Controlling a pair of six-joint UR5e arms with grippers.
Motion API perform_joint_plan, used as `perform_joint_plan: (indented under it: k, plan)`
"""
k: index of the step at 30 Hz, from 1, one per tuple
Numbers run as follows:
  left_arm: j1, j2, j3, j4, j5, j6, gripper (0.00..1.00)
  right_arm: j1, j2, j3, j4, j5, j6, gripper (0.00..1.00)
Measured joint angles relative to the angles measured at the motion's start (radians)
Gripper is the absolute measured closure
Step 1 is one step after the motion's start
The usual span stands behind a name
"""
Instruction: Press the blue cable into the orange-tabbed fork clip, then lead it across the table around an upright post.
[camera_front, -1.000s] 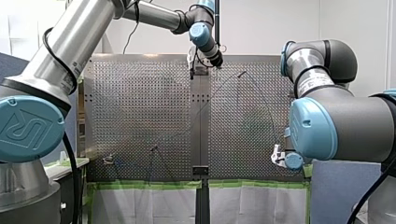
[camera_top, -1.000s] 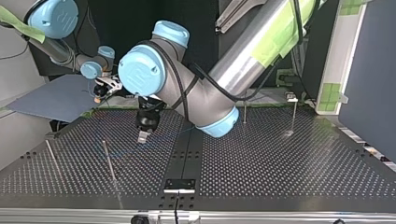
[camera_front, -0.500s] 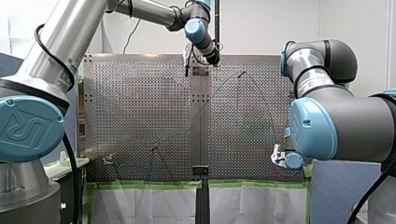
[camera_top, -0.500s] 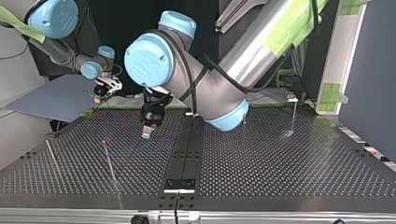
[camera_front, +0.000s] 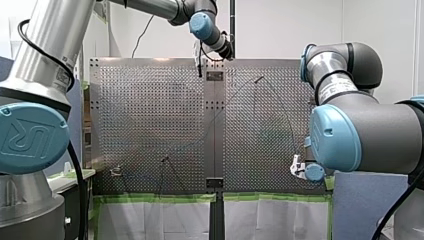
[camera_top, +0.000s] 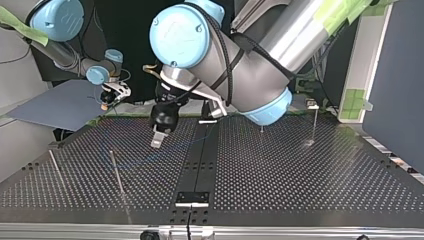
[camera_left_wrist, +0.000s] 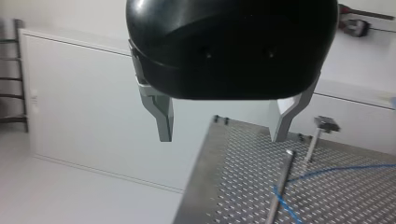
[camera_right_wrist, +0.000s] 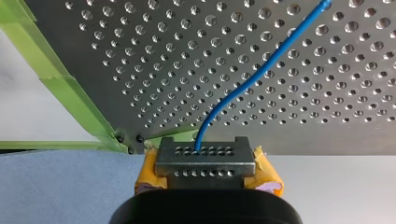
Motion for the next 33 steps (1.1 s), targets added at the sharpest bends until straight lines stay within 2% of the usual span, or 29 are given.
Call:
perform_joint_plan:
  k: [15,24,28,33]
  plan:
    - [-0.004,0.127,-0.127,0.127,0.017,-0.125,0.0,0.001,0.0,0.0,0.001,0.0,-0.001,1.0]
    - [-0.01,0.208,-0.209,0.209,0.019,-0.172,0.0,0.003,0.0,0.0,0.001,0.0,-0.002,1.0]
    - [-0.012,0.216,-0.246,0.246,0.018,-0.175,0.0,0.003,0.0,0.0,0.0,0.0,-0.002,1.0]
    - [-0.014,0.195,-0.294,0.293,0.019,-0.174,0.0,0.003,0.0,0.0,-0.001,0.0,-0.001,1.0]
